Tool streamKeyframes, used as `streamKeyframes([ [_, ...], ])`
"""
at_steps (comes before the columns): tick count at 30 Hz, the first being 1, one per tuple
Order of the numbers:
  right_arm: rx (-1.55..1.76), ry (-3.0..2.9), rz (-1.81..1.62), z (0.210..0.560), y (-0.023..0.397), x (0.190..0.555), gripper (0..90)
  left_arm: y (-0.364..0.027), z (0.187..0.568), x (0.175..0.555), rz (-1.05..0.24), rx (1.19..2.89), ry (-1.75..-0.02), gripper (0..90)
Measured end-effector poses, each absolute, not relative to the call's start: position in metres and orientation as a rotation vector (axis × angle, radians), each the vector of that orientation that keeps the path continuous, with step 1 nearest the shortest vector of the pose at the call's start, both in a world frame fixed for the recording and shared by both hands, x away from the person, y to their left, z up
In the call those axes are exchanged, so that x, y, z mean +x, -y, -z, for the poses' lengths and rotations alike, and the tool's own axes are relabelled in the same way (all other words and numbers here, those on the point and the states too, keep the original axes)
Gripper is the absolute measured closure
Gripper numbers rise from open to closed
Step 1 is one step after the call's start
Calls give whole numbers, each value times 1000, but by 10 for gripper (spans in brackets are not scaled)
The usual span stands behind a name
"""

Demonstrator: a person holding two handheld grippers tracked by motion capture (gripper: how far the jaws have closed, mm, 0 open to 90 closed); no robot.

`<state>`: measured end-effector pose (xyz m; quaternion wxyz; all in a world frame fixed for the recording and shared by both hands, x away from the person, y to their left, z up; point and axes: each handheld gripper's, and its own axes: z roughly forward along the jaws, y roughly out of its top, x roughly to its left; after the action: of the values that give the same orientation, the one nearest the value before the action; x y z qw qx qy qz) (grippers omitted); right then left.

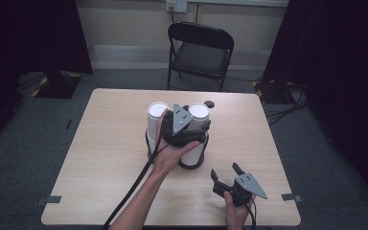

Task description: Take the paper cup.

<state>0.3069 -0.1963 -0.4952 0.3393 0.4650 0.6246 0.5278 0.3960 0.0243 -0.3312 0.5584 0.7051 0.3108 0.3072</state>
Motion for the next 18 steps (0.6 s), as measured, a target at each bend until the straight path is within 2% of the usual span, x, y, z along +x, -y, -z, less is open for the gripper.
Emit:
streamKeyframes([
  [18, 1212, -1632, -1378, 495, 197, 308, 139, -10, 339, 418, -712, 1758, -806, 191],
])
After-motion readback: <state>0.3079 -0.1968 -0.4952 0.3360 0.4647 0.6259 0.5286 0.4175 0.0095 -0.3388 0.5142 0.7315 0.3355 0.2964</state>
